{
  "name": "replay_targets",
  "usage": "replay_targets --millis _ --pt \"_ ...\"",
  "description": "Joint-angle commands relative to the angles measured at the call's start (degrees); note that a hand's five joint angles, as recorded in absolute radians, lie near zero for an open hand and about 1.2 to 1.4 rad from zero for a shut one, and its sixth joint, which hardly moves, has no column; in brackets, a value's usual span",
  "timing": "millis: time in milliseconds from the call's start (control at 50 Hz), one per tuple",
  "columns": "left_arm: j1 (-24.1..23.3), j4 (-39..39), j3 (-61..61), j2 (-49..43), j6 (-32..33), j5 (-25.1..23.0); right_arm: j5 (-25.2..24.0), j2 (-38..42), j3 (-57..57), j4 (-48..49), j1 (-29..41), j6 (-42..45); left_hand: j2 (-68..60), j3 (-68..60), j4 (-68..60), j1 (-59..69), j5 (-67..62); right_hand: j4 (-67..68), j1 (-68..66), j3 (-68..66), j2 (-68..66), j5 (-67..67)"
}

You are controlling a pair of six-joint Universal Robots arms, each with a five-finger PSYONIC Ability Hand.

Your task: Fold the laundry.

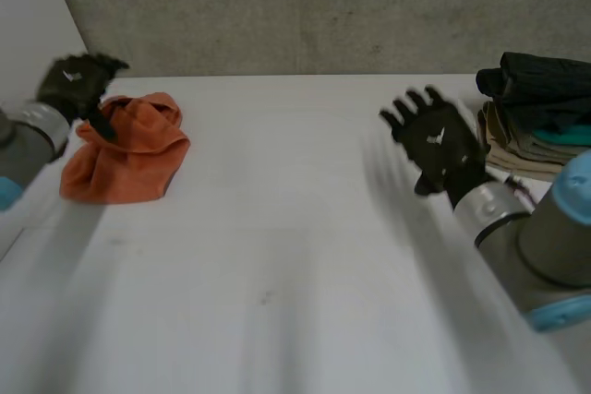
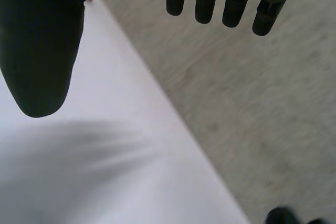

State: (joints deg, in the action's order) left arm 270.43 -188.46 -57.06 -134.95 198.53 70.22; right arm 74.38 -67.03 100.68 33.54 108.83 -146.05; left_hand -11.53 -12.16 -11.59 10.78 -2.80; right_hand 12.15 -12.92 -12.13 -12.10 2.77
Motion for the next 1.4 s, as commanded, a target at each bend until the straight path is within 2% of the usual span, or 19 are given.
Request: replay_targets --millis 20,100,240,260,280,320,340,400,500,560,660,820,940,1060,1200,1260,1320,1360,1400 --pt "1.0 -3.0 9.0 -13.7 3.8 1.1 1.6 2.1 2.4 2.0 -0.5 0.3 1.5 2.2 1.6 -0.8 2.8 -2.1 2.9 2.1 2.1 -2.8" --pt "1.1 -6.2 12.6 -18.1 4.6 1.2 1.5 1.9 3.5 3.2 -1.8 -0.4 1.5 2.2 1.6 -0.8 2.8 -2.1 2.9 2.1 2.1 -2.8" --pt "1.2 -12.5 17.9 -23.3 4.1 0.3 1.7 1.8 4.1 3.4 -2.8 -0.5 -17.3 -16.7 -17.3 18.1 -16.1 -2.1 2.9 2.1 2.1 -2.8" --pt "1.1 -12.5 18.5 -23.9 4.0 0.0 1.7 1.8 4.2 3.6 -2.9 -0.4 -23.2 -22.5 -23.1 23.9 -21.9 -2.1 2.9 2.1 2.1 -2.8" --pt "1.1 -12.5 19.9 -24.9 3.8 -0.7 1.7 1.7 4.3 3.6 -3.0 -0.3 -43.4 -42.8 -43.3 44.1 -42.1 -2.1 2.9 2.1 2.1 -2.8" --pt "1.1 -12.6 20.9 -25.7 3.7 -1.1 1.7 1.8 4.3 3.7 -3.2 -0.1 -63.0 -62.4 -62.9 63.7 -61.7 -2.1 2.9 2.1 2.1 -2.8" --pt "0.9 -12.7 21.5 -26.0 3.6 -1.1 1.7 1.8 4.3 3.7 -3.3 0.0 -68.4 -67.8 -68.4 69.2 -67.1 -2.1 2.9 2.1 2.1 -2.8" --pt "0.5 -12.8 21.4 -24.5 3.8 -0.2 1.9 1.5 4.3 3.7 -3.4 0.2 -68.5 -67.8 -68.4 69.2 -67.2 -2.1 2.9 2.1 2.1 -2.8" --pt "-1.2 -13.9 12.1 -10.9 1.6 6.0 2.5 0.9 4.3 3.9 -3.5 0.0 -68.5 -67.8 -68.4 69.2 -67.2 -2.1 2.9 2.1 2.1 -2.8" --pt "-2.9 -16.3 6.9 -3.6 -2.0 7.1 2.7 0.6 4.3 4.0 -3.4 -0.1 -68.5 -67.8 -68.4 69.2 -67.2 -2.1 2.9 2.1 2.1 -2.8" --pt "-8.2 -18.7 -5.2 14.4 -11.3 6.7 3.0 -0.1 4.7 4.1 -3.5 -0.5 -68.5 -67.8 -68.4 69.2 -67.2 -2.1 2.9 2.1 2.1 -2.8" --pt "-18.0 -15.3 -12.3 31.8 -19.1 8.0 4.6 -1.5 4.6 4.2 -4.9 -3.7 -68.5 -67.8 -68.4 69.2 -67.2 -2.1 2.9 2.1 2.1 -2.8" --pt "-23.8 -9.8 -8.3 35.0 -18.1 11.6 5.0 -2.6 4.4 3.9 -6.2 -7.6 -68.5 -67.8 -68.4 69.2 -67.2 -2.1 2.9 2.1 2.1 -2.8" --pt "-28.0 -3.4 -5.9 32.0 -12.2 13.2 5.3 -3.6 3.9 2.9 -6.8 -9.6 -68.5 -67.8 -68.4 69.2 -67.2 -2.1 2.9 2.1 2.1 -2.8" --pt "-32.9 3.4 -16.6 24.1 -4.9 11.4 6.7 -4.5 2.2 -0.8 -7.8 -11.0 -68.5 -67.8 -68.4 69.2 -67.2 -2.1 2.9 2.1 2.1 -2.8" --pt "-33.0 4.7 -21.3 22.0 -3.5 11.4 7.1 -4.5 0.8 -4.5 -8.1 -12.2 -68.5 -67.8 -68.4 69.2 -67.2 -2.1 2.9 2.1 2.1 -2.8" --pt "-31.8 4.4 -26.5 20.8 -2.5 11.4 6.9 -4.8 -0.7 -9.6 -8.2 -13.6 -52.1 -51.4 -52.0 52.8 -50.8 -2.1 2.9 2.1 2.1 -2.8" --pt "-30.2 4.2 -29.8 21.6 -2.7 11.0 6.7 -4.9 -1.4 -12.3 -8.1 -14.3 -29.3 -28.6 -29.2 30.0 -28.0 -2.1 2.9 2.1 2.1 -2.8" --pt "-29.3 4.2 -32.0 23.0 -3.1 10.7 5.9 -5.2 -2.8 -16.6 -7.8 -15.2 -16.6 -15.9 -16.5 17.3 -15.3 -2.1 2.9 2.1 2.1 -2.8"
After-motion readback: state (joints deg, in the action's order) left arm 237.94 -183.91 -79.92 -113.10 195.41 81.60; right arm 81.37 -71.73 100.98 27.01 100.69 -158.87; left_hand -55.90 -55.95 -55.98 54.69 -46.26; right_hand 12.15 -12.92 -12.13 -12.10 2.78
